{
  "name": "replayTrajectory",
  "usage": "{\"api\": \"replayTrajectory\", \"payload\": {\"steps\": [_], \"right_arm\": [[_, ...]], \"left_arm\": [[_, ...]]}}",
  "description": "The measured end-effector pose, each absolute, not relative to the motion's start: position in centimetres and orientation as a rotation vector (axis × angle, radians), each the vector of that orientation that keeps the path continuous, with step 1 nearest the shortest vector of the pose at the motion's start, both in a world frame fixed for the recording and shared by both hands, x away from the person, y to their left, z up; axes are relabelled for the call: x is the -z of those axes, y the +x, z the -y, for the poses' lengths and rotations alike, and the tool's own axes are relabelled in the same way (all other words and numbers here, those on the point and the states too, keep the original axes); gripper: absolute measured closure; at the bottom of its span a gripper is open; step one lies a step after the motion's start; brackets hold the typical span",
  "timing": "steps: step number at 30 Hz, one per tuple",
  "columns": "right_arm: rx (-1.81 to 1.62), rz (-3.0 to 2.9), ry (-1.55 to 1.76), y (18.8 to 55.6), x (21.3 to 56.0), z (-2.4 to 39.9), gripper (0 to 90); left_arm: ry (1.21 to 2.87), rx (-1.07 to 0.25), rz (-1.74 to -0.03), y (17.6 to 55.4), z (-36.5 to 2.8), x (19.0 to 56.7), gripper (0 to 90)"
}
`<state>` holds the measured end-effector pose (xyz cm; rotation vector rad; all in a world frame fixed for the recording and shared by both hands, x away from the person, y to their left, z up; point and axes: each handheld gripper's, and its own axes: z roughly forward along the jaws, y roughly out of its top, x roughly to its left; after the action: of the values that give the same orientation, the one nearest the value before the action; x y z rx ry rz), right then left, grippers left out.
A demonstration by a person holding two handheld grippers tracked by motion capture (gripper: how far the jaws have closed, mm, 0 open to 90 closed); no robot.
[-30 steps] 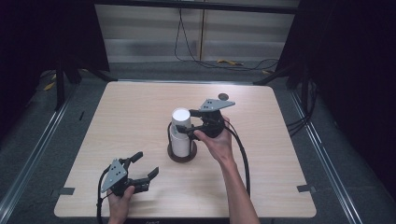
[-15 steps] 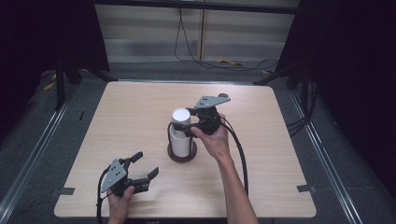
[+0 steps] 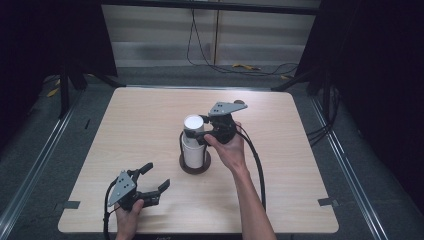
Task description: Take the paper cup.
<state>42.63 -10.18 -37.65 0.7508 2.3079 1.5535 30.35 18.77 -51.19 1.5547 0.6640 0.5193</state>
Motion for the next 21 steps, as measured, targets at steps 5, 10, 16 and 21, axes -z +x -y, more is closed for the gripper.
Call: {"api": "replayTrajectory", "payload": {"steps": [5,10,16,21], "right_arm": [[-1.588,-2.279,0.759,42.54,37.30,10.39,33.2],[-1.607,-2.265,0.758,42.51,37.14,10.37,33.4],[-1.643,-2.232,0.771,42.44,37.01,10.54,33.8],[-1.678,-2.197,0.763,42.23,36.58,10.79,34.1]], "left_arm": [[1.557,-0.519,-0.665,30.33,-18.77,51.19,17.4],[1.559,-0.518,-0.663,30.34,-18.80,51.19,17.4],[1.557,-0.523,-0.661,30.33,-18.82,51.20,17.4],[1.554,-0.518,-0.662,30.34,-18.77,51.21,17.2]]}}
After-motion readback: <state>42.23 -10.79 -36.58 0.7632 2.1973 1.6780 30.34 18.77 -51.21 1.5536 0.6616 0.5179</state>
